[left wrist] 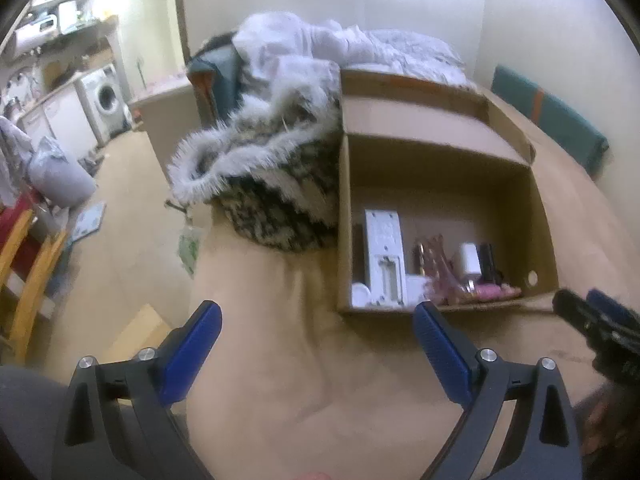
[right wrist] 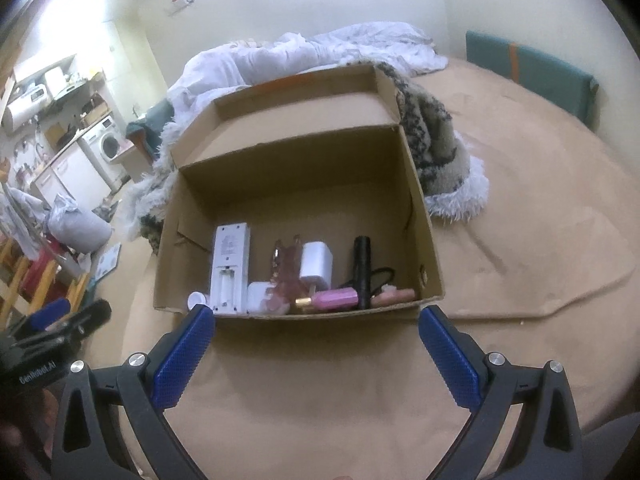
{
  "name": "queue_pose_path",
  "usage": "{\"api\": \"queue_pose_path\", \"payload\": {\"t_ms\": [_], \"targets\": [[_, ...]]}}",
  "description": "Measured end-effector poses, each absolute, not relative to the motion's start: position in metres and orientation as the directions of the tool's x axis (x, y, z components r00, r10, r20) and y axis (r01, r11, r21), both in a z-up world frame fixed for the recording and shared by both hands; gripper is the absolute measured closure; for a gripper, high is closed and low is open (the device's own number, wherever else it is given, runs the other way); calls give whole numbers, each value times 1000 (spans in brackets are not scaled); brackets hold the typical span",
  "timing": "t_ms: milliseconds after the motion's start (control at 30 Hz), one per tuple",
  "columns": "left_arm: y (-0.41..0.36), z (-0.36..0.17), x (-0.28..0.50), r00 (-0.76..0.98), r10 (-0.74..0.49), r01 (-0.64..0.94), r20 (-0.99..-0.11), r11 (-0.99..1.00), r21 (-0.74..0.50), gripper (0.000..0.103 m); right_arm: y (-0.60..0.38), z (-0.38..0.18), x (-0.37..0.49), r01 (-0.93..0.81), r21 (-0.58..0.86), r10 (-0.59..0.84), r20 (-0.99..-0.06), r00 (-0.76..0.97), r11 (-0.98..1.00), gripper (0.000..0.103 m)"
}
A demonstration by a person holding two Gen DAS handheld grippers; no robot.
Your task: Organize rigid objects
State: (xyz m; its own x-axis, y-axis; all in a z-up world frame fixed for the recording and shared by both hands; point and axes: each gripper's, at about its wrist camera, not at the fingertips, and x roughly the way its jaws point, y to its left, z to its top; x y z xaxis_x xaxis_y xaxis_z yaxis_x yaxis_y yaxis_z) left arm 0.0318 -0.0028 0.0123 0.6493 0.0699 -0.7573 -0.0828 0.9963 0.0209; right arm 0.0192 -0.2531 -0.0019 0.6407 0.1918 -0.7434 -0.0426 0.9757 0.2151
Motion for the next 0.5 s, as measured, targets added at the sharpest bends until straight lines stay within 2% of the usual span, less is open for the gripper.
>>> {"api": "queue_pose_path", "payload": {"t_ms": [500], "targets": [[-4,9,33,637,74,-80,-767,996,29,7,-250,-2,19,-45,218,195,-740,644,975,0]]}}
